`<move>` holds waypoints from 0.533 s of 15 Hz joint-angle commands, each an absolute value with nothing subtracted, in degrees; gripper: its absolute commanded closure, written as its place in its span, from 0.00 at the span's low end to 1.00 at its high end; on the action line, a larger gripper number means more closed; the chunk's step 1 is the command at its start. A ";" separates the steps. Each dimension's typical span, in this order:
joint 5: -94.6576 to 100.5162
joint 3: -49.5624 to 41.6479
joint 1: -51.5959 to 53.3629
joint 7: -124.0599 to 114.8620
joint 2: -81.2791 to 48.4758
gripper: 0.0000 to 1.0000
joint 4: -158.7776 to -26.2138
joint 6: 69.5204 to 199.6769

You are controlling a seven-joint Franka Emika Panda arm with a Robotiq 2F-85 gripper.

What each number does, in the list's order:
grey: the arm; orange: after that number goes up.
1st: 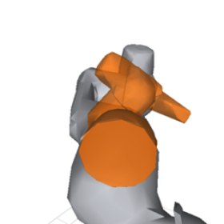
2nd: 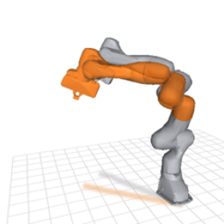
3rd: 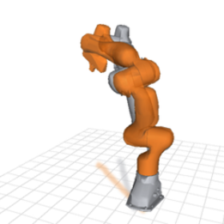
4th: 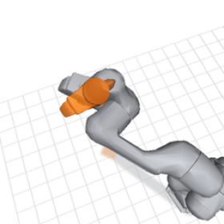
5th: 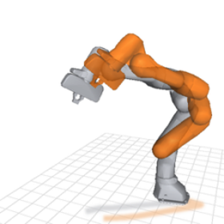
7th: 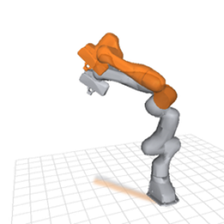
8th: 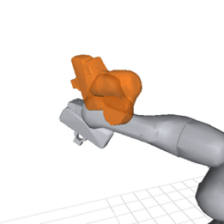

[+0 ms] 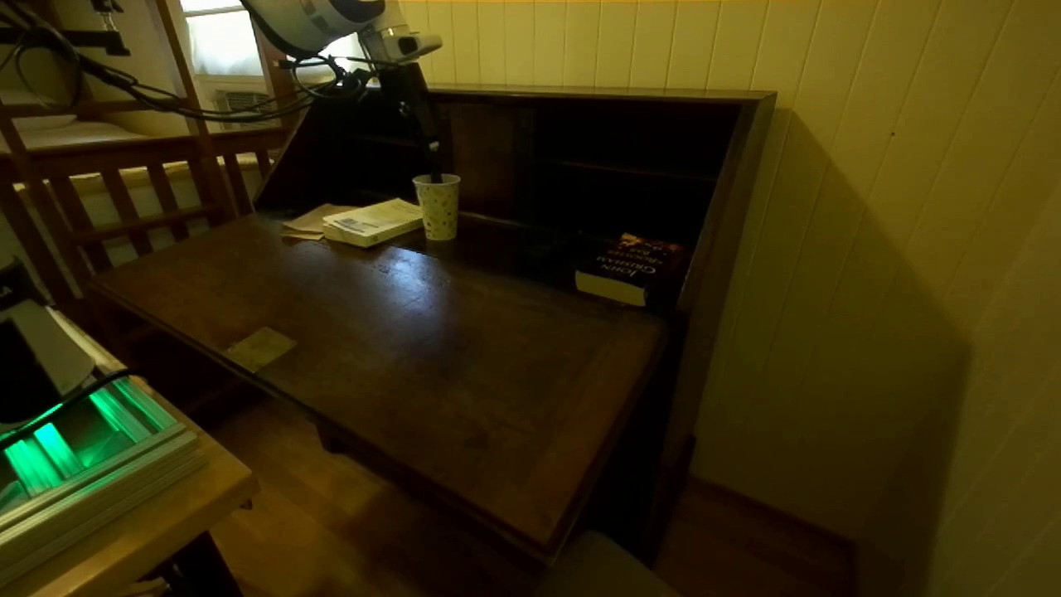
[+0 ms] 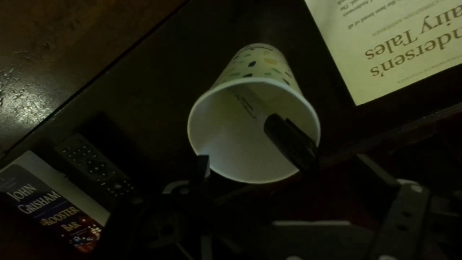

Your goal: Take the marker out of the coffee cup.

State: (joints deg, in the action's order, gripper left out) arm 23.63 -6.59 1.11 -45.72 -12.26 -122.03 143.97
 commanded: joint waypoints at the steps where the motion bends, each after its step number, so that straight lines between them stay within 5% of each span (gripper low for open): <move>1: 26.42 -8.24 2.41 -48.85 -13.68 0.00 -121.45 145.91; 5: 26.28 -8.42 2.84 -49.02 -14.20 0.07 -121.50 145.78; 8: 26.52 -8.57 3.22 -49.32 -14.42 0.25 -121.46 145.81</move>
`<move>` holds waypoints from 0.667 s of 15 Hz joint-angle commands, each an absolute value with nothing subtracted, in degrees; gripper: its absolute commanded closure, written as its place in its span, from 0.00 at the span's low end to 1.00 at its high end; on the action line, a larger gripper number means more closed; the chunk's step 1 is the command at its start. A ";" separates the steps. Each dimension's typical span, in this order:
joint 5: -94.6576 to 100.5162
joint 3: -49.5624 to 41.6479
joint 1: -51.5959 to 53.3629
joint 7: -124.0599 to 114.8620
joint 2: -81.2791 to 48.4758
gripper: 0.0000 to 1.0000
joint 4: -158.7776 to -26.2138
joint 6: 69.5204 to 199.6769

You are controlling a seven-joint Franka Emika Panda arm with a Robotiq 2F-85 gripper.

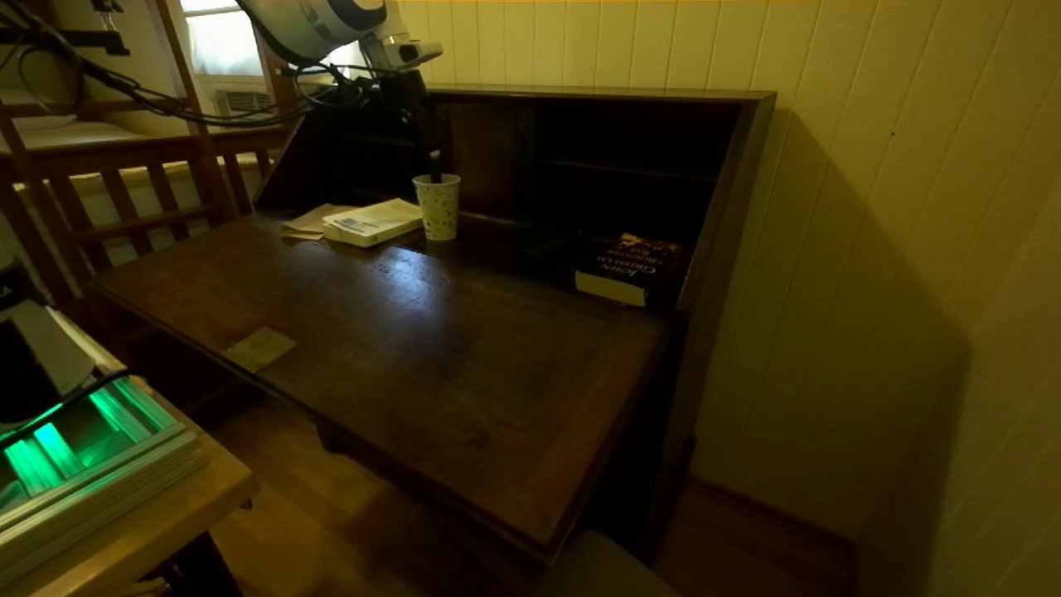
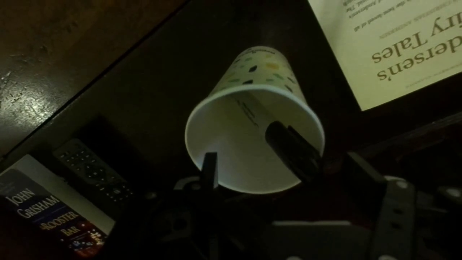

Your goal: Take the marker out of the coffee cup.

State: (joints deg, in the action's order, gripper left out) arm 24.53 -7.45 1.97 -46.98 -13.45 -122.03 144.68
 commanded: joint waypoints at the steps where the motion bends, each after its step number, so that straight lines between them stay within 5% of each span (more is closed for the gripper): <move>1: 26.56 -8.63 3.31 -49.41 -14.48 0.31 -121.42 145.80; 4: 26.83 -8.80 3.61 -49.69 -14.53 0.32 -121.47 145.90; 5: 26.96 -8.84 3.66 -49.82 -14.52 0.28 -121.48 145.90; 6: 27.17 -8.88 3.71 -50.01 -14.53 0.07 -121.47 145.88; 10: 27.92 -8.89 3.81 -50.56 -14.39 0.00 -121.54 145.99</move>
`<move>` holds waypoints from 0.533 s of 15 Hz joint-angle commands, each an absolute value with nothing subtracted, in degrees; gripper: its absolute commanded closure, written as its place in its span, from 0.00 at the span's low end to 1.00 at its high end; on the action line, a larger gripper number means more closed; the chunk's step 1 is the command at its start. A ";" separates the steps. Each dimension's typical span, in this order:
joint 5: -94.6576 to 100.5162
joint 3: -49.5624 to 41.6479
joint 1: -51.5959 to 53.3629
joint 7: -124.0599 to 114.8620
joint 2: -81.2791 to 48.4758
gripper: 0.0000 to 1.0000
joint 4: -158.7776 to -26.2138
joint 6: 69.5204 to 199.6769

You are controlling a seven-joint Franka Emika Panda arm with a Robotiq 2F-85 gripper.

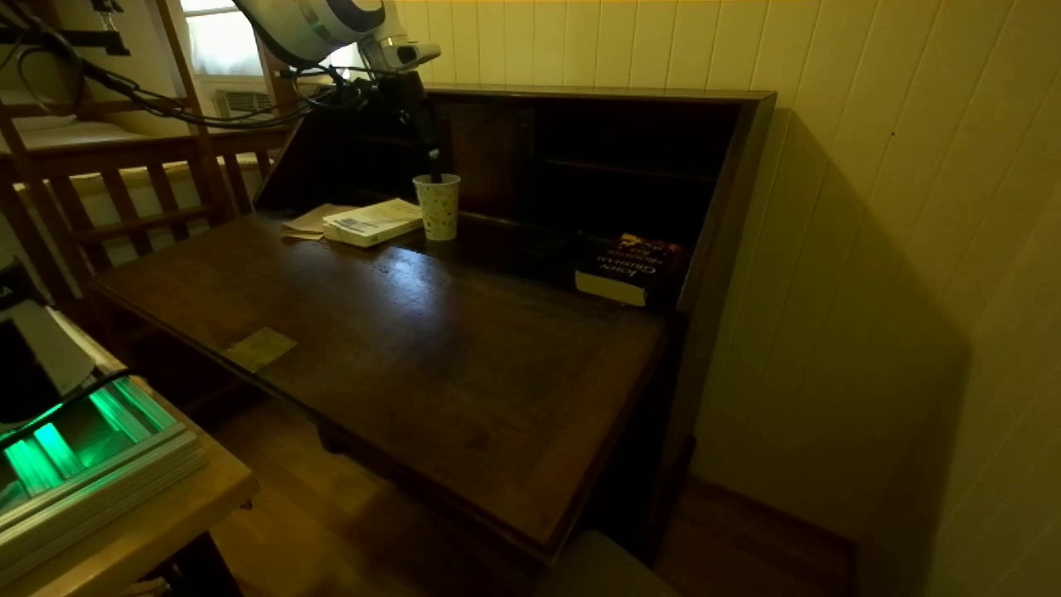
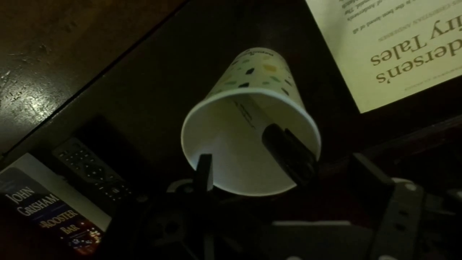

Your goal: Take the marker out of the coffee cup.

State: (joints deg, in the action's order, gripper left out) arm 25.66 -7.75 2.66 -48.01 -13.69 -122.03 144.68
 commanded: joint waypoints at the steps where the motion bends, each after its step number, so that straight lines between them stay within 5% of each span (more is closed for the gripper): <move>1: 28.19 -8.88 3.85 -50.69 -14.31 0.14 -121.58 146.07; 7: 29.09 -8.94 4.12 -51.54 -14.25 0.57 -121.62 146.69; 8: 29.37 -9.01 4.23 -51.80 -14.26 0.36 -121.59 146.70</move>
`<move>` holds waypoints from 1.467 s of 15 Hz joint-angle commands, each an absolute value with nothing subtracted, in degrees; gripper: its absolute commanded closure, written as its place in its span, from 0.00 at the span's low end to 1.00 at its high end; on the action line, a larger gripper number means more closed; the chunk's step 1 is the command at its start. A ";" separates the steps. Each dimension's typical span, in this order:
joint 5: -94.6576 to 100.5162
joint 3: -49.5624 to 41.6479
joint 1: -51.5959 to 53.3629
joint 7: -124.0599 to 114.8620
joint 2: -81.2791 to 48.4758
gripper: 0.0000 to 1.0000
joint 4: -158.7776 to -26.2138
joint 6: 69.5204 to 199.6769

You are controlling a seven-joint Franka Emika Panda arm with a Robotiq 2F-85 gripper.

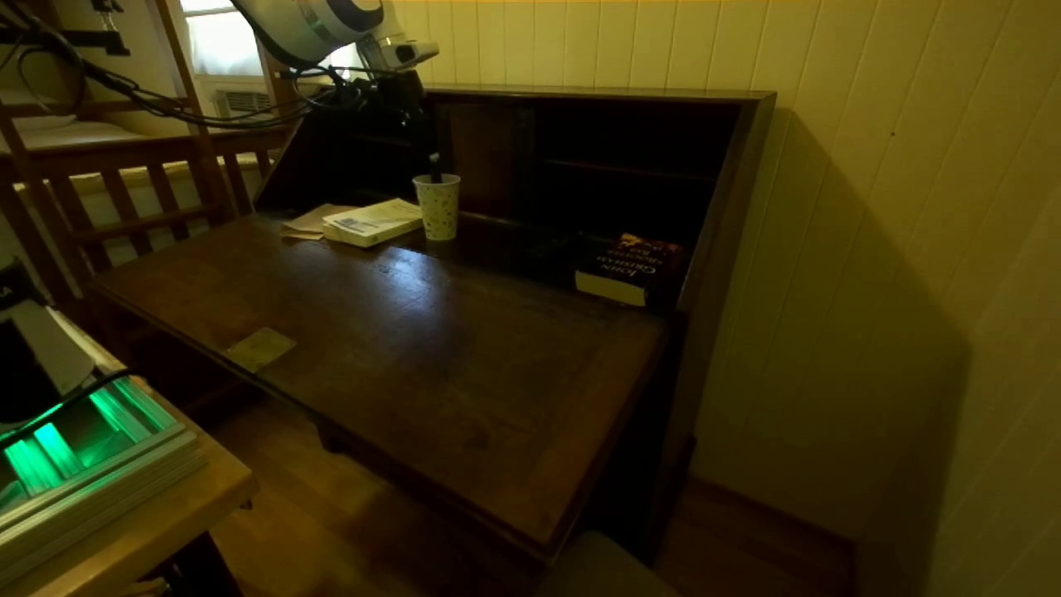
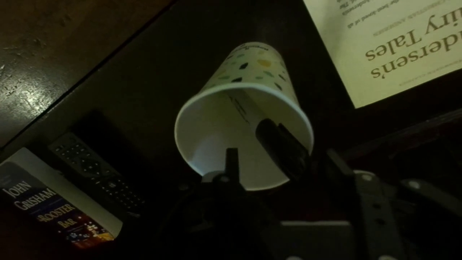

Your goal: Take the marker out of the coffee cup.

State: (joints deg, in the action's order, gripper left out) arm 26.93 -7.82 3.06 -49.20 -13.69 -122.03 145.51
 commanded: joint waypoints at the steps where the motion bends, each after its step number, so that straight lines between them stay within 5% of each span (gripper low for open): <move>1: 29.59 -9.05 4.30 -51.98 -14.26 0.19 -121.60 146.76; 4: 30.14 -9.07 4.38 -52.31 -14.23 0.55 -121.65 146.95; 6: 30.48 -9.05 4.40 -52.47 -14.20 0.66 -121.64 146.96; 8: 30.67 -9.06 4.44 -52.64 -14.21 0.54 -121.61 146.96; 13: 30.85 -9.05 4.56 -52.77 -14.15 0.75 -121.67 147.12; 18: 31.30 -9.15 4.81 -53.31 -14.05 0.70 -121.76 147.29; 20: 31.44 -9.15 4.90 -53.60 -13.87 0.76 -121.86 147.29; 22: 32.04 -9.22 5.11 -54.44 -13.50 0.94 -121.91 147.04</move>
State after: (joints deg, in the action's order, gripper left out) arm 29.64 -8.21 4.01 -51.58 -13.68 -122.02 146.22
